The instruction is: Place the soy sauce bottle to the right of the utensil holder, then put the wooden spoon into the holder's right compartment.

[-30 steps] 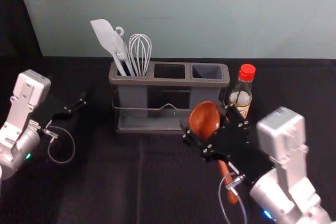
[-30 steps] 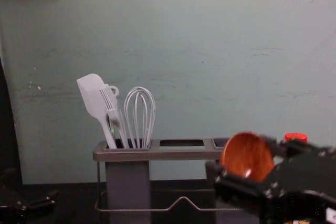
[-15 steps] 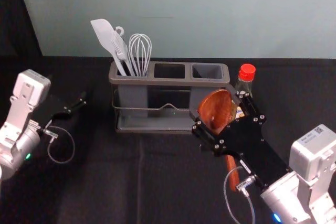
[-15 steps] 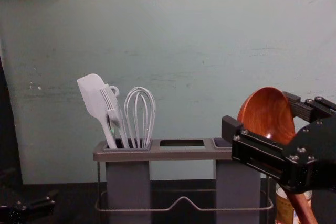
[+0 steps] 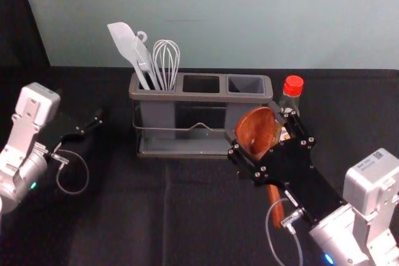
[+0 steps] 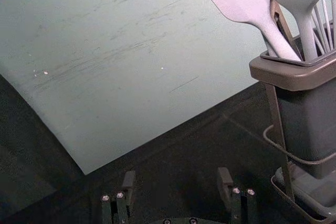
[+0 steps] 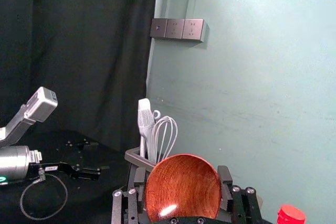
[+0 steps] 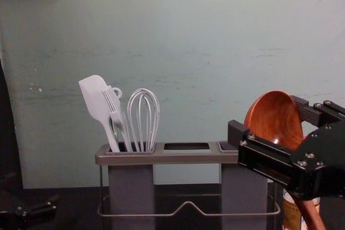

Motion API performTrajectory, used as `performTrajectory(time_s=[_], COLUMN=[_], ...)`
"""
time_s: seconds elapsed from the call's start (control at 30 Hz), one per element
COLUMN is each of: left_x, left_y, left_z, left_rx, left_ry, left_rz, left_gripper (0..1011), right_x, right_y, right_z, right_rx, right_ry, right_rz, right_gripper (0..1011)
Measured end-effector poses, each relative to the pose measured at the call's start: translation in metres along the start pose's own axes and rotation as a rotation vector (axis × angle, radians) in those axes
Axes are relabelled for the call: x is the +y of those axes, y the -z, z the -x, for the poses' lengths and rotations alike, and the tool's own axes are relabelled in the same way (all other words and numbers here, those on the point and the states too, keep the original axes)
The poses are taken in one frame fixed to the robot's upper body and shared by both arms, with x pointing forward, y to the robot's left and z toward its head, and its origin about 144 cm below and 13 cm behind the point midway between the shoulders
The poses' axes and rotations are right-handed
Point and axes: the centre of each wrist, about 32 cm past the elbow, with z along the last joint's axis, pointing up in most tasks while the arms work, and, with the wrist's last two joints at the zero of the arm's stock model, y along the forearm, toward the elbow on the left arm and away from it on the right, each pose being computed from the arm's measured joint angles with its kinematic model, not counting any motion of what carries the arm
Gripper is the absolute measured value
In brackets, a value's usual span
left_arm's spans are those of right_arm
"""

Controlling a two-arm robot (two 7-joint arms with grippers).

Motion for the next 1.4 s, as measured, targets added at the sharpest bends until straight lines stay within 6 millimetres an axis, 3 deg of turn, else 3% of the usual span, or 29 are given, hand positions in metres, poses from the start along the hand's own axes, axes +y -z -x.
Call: performTrajectory(time_s=[0.4,0.63,0.87,1.4], left_x=[0.000,0.000,0.000,0.000], left_y=[0.000,0.000,0.000,0.000], left_z=[0.000,0.000,0.000,0.000], left_rx=[0.000,0.000,0.000,0.000], left_ry=[0.000,0.000,0.000,0.000], left_rz=[0.000,0.000,0.000,0.000], left_gripper=[1001,1000,1000,1000], right_x=[0.003,0.021,0.047,0.117], right_y=[-0.008,-0.022,-0.025,-0.007], right_z=[-0.011,-0.029,-0.046,-0.090], right_rx=[-0.025,-0.046,-0.045,-0.027], right_ry=[0.017,0.018,-0.014,-0.116], right_rz=[-0.058,-0.147,-0.238,-0.330], right_gripper=[837,836,836,836])
